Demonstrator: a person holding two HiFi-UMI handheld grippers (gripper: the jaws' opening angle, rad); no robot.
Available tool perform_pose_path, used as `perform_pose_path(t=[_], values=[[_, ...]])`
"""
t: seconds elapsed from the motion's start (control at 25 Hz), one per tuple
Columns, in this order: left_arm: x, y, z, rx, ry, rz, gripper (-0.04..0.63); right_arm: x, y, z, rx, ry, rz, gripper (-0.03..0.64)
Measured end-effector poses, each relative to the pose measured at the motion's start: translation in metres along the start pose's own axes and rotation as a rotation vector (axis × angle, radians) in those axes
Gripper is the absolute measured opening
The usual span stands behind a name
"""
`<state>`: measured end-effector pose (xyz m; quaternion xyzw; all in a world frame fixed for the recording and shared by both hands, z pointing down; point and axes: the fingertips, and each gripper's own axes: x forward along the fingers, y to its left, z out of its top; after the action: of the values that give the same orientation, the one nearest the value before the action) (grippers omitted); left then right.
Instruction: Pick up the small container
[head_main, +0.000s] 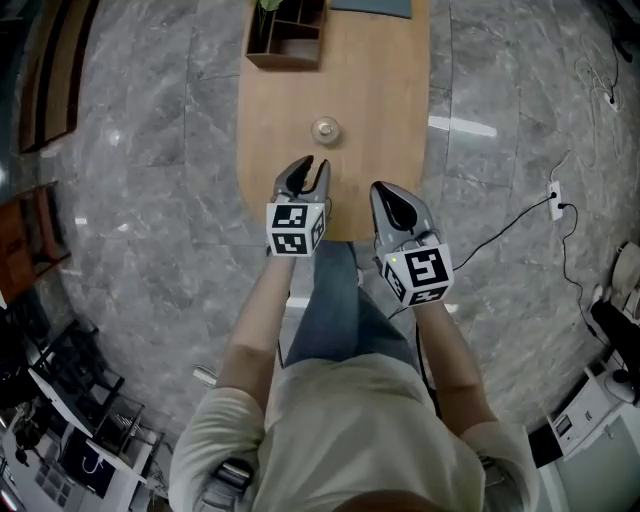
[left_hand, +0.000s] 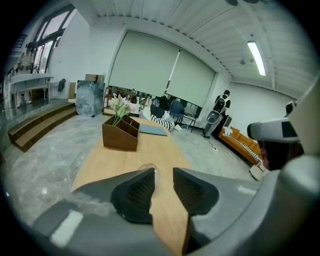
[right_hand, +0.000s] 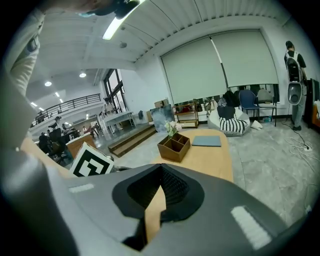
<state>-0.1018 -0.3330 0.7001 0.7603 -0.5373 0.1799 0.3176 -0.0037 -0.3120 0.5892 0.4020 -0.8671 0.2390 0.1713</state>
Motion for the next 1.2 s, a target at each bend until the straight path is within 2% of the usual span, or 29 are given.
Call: perform_pose_path(t=[0.04, 0.16, 0.4, 0.52, 0.64, 0.8, 1.2], values=[[0.009, 0.002, -0.005, 0.012, 0.013, -0.005, 0.126, 0.005, -0.004, -0.004, 0.005, 0.005, -0.005, -0.002], [0.035, 0.012, -0.018, 0.06, 0.048, -0.006, 0.225, 0.018, -0.014, -0.015, 0.016, 0.018, -0.016, -0.002], [0.081, 0.028, -0.046, 0.138, 0.116, -0.022, 0.312, 0.036, -0.025, -0.034, 0.044, 0.041, -0.029, -0.002], [0.099, 0.035, -0.053, 0.175, 0.134, -0.019, 0.32, 0.042, -0.03, -0.042, 0.057, 0.052, -0.035, -0.002], [0.116, 0.04, -0.058, 0.196, 0.138, -0.014, 0.355, 0.048, -0.036, -0.052, 0.068, 0.066, -0.044, -0.002], [0.136, 0.042, -0.058, 0.241, 0.131, -0.022, 0.365, 0.054, -0.041, -0.062, 0.076, 0.083, -0.047, -0.002], [0.166, 0.046, -0.067, 0.293, 0.141, -0.013, 0.371, 0.057, -0.045, -0.084, 0.147, 0.11, -0.04, -0.002]])
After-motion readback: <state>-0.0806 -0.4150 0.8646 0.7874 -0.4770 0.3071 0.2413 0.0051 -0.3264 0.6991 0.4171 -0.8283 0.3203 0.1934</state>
